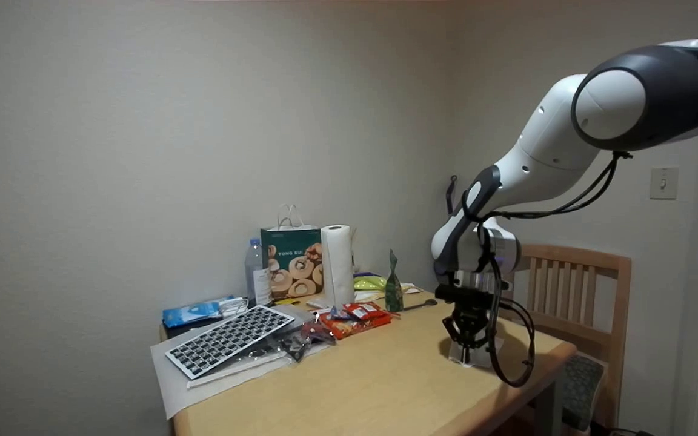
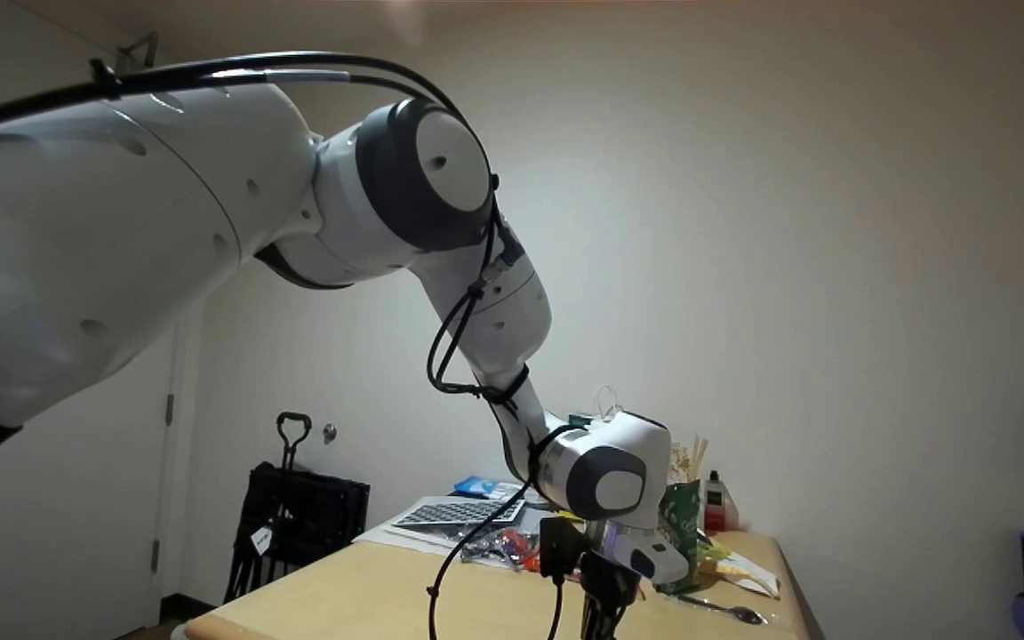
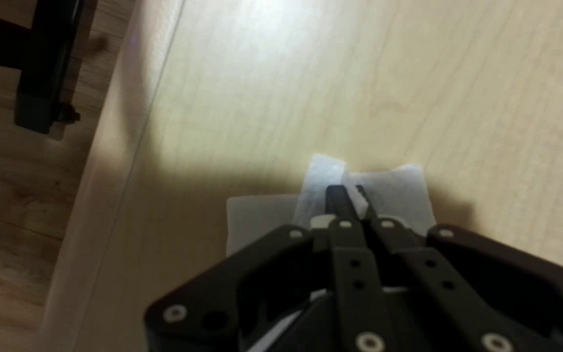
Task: Use the white napkin to wipe the table
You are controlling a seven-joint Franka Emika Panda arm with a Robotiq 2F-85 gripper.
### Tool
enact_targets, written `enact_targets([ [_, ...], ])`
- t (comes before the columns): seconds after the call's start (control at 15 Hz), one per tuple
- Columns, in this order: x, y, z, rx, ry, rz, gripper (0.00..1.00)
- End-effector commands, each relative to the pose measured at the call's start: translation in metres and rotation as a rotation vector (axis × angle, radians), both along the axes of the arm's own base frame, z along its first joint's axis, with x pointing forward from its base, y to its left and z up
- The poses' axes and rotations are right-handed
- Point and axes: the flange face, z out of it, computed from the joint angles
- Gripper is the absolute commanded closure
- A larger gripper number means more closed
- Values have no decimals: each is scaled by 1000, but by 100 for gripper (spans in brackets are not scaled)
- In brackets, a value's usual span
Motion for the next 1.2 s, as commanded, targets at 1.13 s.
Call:
enact_targets([
  [1.13,-12,-131,0,-188,-27,-386,100],
])
